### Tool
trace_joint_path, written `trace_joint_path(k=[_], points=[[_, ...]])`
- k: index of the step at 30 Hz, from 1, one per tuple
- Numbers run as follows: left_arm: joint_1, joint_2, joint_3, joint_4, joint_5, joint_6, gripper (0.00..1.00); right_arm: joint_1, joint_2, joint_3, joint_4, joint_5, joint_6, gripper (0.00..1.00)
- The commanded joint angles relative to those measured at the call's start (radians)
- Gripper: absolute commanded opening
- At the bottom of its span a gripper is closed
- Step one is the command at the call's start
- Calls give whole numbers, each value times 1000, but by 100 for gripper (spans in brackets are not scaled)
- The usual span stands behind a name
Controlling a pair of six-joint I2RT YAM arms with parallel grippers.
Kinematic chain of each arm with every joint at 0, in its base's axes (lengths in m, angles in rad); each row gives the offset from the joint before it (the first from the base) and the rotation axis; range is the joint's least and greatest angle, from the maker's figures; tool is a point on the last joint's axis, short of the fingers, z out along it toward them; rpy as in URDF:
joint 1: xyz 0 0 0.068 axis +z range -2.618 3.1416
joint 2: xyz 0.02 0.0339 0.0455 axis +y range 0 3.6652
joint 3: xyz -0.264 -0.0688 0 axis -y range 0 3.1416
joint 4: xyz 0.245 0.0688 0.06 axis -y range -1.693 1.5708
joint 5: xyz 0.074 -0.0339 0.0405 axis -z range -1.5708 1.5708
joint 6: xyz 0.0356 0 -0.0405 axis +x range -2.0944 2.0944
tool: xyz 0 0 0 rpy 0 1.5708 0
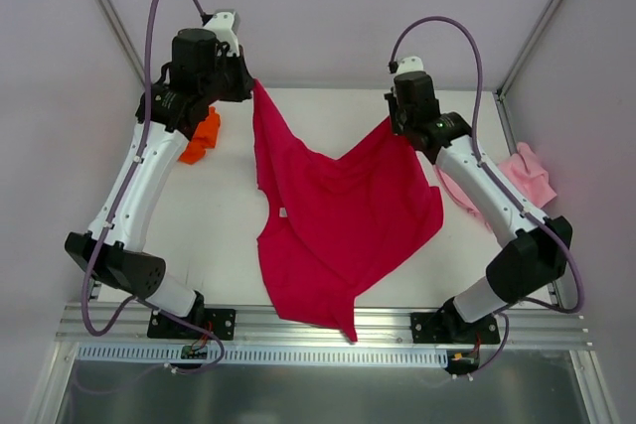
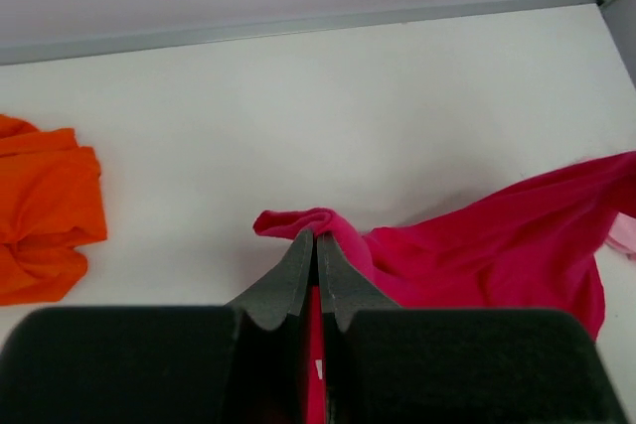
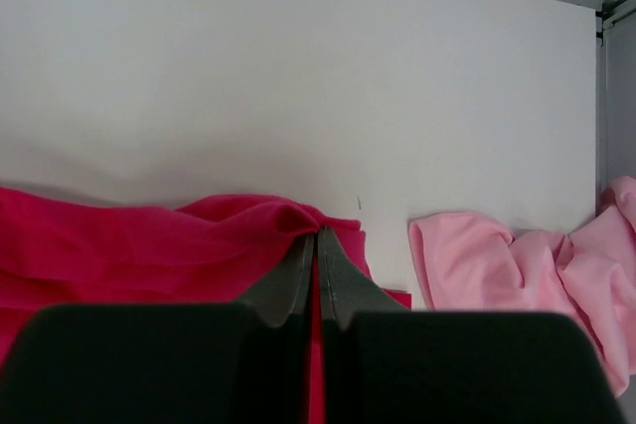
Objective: Fold and stack the t-shirts
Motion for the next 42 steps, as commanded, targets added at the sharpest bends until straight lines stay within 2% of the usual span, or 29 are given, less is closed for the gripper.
trace_joint_path(k=[1, 7, 12, 16, 22, 29, 30, 31, 33, 34, 35, 38, 42], points=[[53, 21, -4, 109, -33, -45, 0, -30, 29, 129, 73, 57, 33, 1], [70, 182, 151, 87, -24, -56, 0, -101, 175, 305, -1, 74, 77, 1], [92, 277, 214, 87, -105, -81, 0, -112, 249, 387, -47, 156, 96, 1], [101, 303, 170, 113, -135, -108, 0, -109, 258, 369, -53, 178, 114, 1], [103, 333, 154, 124, -213, -112, 0, -110, 278, 312, -70, 311, 159, 1], [103, 317, 104, 138, -194, -127, 0, -110, 273, 260, -10, 311, 134, 1], [103, 305, 81, 144, -193, -131, 0, -112, 279, 275, -7, 304, 121, 6], [104, 300, 73, 144, -190, -131, 0, -112, 287, 287, -7, 258, 104, 27], [104, 290, 56, 142, -181, -131, 0, -116, 299, 318, -19, 192, 73, 44], [103, 279, 52, 141, -179, -131, 0, -119, 295, 333, -31, 137, 58, 57], [104, 274, 46, 141, -182, -133, 0, -118, 264, 329, -30, 109, 56, 64], [103, 259, 45, 138, -176, -122, 0, -119, 189, 320, -65, -49, 38, 70], [103, 259, 53, 130, -175, -119, 0, -124, 163, 365, -210, -147, 81, 58]])
